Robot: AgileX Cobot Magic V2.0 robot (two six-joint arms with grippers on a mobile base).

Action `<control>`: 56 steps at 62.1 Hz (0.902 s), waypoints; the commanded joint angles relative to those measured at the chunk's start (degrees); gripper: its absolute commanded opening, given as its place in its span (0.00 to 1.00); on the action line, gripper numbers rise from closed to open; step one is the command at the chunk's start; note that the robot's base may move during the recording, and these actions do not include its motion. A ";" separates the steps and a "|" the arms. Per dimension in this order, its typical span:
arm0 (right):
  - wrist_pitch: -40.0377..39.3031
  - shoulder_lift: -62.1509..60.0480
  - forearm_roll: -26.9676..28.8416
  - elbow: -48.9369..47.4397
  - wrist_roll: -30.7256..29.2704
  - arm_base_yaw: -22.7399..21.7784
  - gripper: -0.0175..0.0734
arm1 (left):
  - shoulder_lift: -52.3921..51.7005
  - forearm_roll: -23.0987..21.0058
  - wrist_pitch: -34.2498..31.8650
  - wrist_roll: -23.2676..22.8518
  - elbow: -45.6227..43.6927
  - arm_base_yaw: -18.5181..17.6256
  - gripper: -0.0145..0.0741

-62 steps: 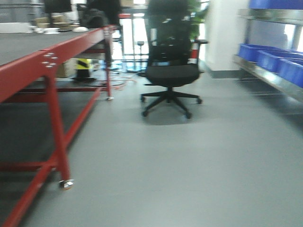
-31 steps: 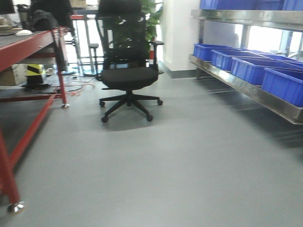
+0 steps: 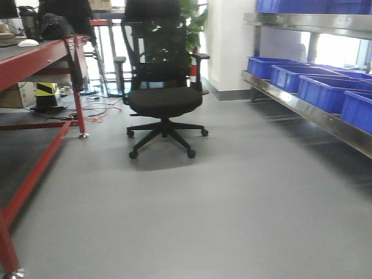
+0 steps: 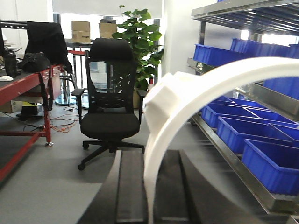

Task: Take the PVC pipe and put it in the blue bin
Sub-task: 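Turn the base away from the table while holding both pieces, then drive the base toward the steel shelf of blue bins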

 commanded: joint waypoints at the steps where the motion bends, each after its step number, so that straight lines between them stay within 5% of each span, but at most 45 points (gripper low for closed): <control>1: -0.89 -0.03 -0.62 0.11 -0.46 0.04 0.01 | -0.23 0.03 -1.75 0.08 0.15 -0.32 0.04; 56: -0.89 -0.03 -0.62 0.11 -0.46 0.04 0.01 | -0.23 0.03 -1.86 0.08 0.15 -0.32 0.04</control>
